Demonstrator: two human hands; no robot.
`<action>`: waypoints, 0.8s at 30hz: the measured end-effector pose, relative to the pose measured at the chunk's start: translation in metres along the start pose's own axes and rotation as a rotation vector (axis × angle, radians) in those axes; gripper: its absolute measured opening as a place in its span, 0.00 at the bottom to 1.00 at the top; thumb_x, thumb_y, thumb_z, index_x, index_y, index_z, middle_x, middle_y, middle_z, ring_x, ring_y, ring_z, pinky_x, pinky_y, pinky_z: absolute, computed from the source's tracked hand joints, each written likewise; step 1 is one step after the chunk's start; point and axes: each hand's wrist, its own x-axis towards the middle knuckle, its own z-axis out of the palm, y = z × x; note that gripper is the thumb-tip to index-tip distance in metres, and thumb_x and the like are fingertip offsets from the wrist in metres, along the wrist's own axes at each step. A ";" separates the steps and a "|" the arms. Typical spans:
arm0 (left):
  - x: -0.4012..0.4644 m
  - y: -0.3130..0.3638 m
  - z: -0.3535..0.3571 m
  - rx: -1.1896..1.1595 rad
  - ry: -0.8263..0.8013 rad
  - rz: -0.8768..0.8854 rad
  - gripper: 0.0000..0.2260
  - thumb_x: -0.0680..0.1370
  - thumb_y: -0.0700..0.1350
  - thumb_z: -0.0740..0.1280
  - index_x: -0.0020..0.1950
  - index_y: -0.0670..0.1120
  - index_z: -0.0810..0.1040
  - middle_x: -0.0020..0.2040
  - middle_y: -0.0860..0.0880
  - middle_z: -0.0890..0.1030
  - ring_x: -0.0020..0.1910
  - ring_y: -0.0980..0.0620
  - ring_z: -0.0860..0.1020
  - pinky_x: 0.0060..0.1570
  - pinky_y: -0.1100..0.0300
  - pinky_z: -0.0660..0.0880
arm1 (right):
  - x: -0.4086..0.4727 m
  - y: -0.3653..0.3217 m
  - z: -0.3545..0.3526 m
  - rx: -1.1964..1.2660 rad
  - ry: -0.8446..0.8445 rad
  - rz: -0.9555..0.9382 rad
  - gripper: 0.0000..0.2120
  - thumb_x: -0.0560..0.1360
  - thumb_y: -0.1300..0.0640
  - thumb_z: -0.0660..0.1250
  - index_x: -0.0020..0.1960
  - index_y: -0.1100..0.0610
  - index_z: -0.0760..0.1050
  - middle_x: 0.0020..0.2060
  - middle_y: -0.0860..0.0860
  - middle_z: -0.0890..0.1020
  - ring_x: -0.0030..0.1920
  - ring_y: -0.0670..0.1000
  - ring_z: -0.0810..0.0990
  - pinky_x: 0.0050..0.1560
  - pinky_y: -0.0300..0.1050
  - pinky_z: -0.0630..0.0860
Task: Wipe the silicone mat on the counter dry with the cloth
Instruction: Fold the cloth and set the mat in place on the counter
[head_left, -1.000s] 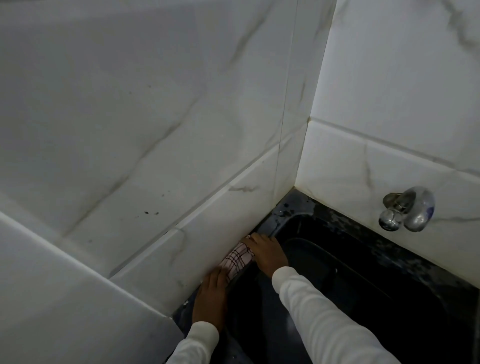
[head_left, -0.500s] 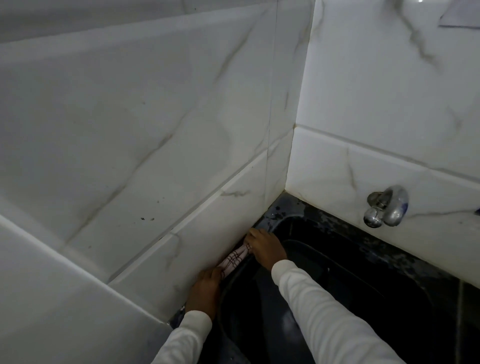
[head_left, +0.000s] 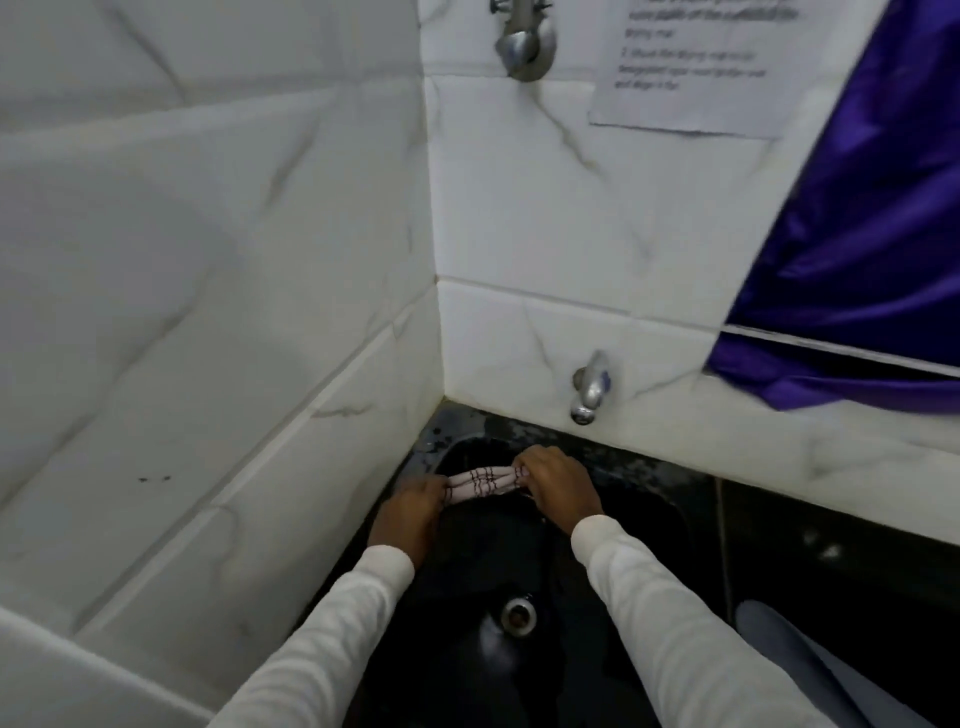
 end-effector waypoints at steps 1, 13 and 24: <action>0.008 0.012 0.002 -0.029 -0.003 0.026 0.13 0.70 0.39 0.75 0.52 0.46 0.80 0.45 0.43 0.82 0.40 0.42 0.81 0.35 0.54 0.79 | -0.010 0.011 -0.011 -0.005 0.019 0.028 0.14 0.67 0.61 0.70 0.50 0.49 0.76 0.45 0.48 0.79 0.45 0.54 0.78 0.39 0.47 0.75; 0.052 0.188 0.030 -0.300 0.056 0.615 0.21 0.67 0.34 0.75 0.58 0.45 0.77 0.50 0.45 0.81 0.46 0.45 0.81 0.35 0.55 0.80 | -0.192 0.086 -0.126 0.171 0.301 0.467 0.11 0.78 0.55 0.63 0.59 0.51 0.72 0.54 0.49 0.72 0.49 0.53 0.79 0.48 0.50 0.76; -0.002 0.407 0.093 -0.405 -0.136 1.076 0.25 0.64 0.29 0.75 0.60 0.40 0.79 0.53 0.39 0.81 0.49 0.42 0.82 0.40 0.51 0.82 | -0.423 0.118 -0.186 0.173 0.643 0.786 0.12 0.74 0.65 0.70 0.57 0.57 0.78 0.49 0.51 0.75 0.50 0.42 0.76 0.50 0.32 0.72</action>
